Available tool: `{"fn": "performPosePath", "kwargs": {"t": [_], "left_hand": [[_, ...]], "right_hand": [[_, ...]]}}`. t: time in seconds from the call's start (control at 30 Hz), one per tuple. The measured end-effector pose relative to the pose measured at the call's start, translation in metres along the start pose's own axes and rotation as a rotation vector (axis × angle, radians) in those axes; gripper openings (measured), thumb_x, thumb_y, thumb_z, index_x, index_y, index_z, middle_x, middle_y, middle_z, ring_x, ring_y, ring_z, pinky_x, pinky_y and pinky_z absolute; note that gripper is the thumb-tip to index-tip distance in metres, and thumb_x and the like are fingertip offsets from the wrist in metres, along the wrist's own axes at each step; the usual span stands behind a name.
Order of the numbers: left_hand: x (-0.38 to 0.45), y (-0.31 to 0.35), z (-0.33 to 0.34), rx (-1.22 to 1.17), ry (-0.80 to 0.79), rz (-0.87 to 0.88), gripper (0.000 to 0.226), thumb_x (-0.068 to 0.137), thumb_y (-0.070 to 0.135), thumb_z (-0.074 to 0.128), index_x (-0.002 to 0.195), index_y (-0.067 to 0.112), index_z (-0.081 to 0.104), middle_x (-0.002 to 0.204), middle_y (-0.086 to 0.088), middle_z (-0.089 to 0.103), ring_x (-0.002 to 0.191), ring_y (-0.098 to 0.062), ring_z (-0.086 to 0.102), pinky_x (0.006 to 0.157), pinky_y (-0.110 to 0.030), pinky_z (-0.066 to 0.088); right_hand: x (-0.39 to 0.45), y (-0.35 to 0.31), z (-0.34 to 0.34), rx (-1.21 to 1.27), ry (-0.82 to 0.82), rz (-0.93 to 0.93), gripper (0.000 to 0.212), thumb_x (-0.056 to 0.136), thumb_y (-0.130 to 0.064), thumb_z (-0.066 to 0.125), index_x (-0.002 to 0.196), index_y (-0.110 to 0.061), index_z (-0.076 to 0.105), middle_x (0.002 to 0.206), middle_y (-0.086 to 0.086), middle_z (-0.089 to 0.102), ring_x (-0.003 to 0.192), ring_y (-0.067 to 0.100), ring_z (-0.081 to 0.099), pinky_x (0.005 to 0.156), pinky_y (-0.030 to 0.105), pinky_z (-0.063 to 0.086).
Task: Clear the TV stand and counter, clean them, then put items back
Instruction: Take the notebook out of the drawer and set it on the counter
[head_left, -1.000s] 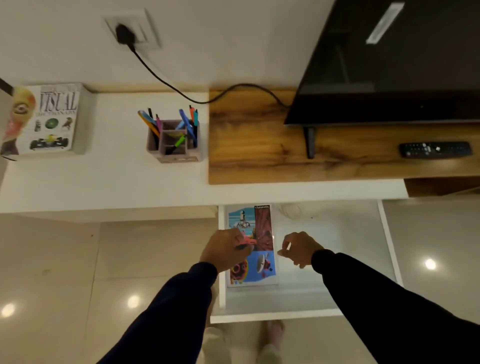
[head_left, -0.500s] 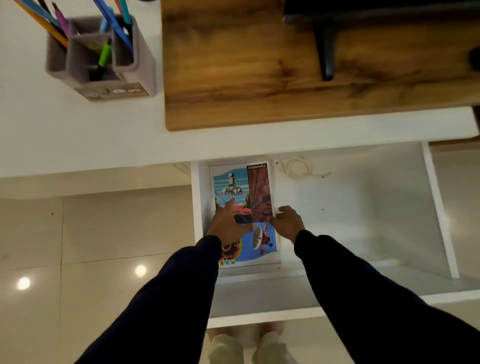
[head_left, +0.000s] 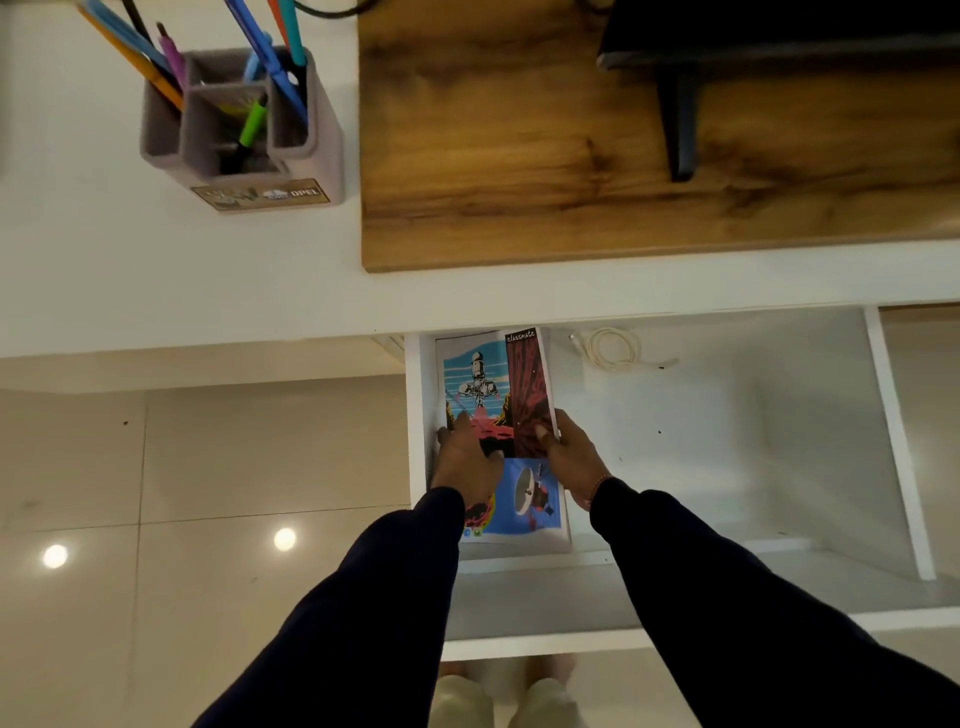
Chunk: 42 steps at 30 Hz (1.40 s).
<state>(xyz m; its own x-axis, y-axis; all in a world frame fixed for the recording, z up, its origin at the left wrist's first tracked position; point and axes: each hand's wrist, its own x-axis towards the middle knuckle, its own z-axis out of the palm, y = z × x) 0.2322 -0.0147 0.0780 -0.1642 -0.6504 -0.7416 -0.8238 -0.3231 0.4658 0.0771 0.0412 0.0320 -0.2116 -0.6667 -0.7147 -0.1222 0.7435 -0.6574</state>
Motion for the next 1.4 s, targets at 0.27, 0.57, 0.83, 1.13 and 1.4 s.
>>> {"fn": "performPosePath", "kwargs": {"t": [0.27, 0.57, 0.83, 1.13, 1.4], "left_hand": [[-0.048, 0.025, -0.026, -0.169, 0.055, -0.106, 0.049, 0.100, 0.025, 0.057, 0.132, -0.004, 0.035, 0.119, -0.019, 0.056, 0.102, -0.030, 0.057, 0.078, -0.030, 0.045], [-0.140, 0.047, -0.058, -0.210, 0.161, -0.081, 0.054, 0.108, 0.041, 0.031, 0.070, 0.008, 0.052, 0.074, -0.015, 0.060, 0.071, -0.029, 0.057, 0.062, -0.027, 0.038], [-0.217, 0.029, -0.162, -0.134, 0.456, 0.035, 0.057, 0.095, 0.057, 0.018, 0.064, 0.018, 0.046, 0.069, -0.009, 0.061, 0.066, -0.027, 0.058, 0.060, -0.036, 0.041], [-0.198, -0.011, -0.333, -0.221, 0.793, 0.007, 0.057, 0.106, 0.044, 0.027, 0.071, 0.010, 0.057, 0.067, -0.004, 0.061, 0.064, -0.018, 0.058, 0.055, -0.033, 0.044], [-0.089, -0.031, -0.492, -0.112, 0.844, 0.094, 0.052, 0.107, 0.040, 0.032, 0.064, 0.013, 0.043, 0.058, -0.003, 0.049, 0.058, -0.026, 0.048, 0.052, -0.035, 0.026]], "right_hand": [[-0.059, -0.033, -0.051, 0.029, 0.097, -0.029, 0.021, 0.109, -0.019, 0.046, 0.115, -0.007, 0.061, 0.112, 0.009, 0.069, 0.105, 0.024, 0.064, 0.089, 0.034, 0.049], [-0.170, -0.079, -0.090, -0.120, 0.074, -0.043, 0.038, 0.108, -0.037, 0.046, 0.089, -0.010, 0.066, 0.084, 0.001, 0.072, 0.077, 0.017, 0.066, 0.070, 0.027, 0.049], [-0.226, -0.181, -0.025, -0.152, 0.147, -0.269, 0.038, 0.104, -0.042, 0.044, 0.087, -0.009, 0.050, 0.069, 0.009, 0.062, 0.058, 0.020, 0.060, 0.059, 0.032, 0.048], [-0.184, -0.352, 0.092, -0.176, -0.036, -0.525, 0.029, 0.108, -0.036, 0.042, 0.102, -0.008, 0.046, 0.060, -0.004, 0.047, 0.040, 0.005, 0.042, 0.041, 0.023, 0.033], [-0.096, -0.467, 0.199, -0.105, 0.077, -0.523, 0.016, 0.108, -0.027, 0.043, 0.115, -0.014, 0.036, 0.098, 0.003, 0.064, 0.081, 0.012, 0.067, 0.057, 0.022, 0.056]]}}
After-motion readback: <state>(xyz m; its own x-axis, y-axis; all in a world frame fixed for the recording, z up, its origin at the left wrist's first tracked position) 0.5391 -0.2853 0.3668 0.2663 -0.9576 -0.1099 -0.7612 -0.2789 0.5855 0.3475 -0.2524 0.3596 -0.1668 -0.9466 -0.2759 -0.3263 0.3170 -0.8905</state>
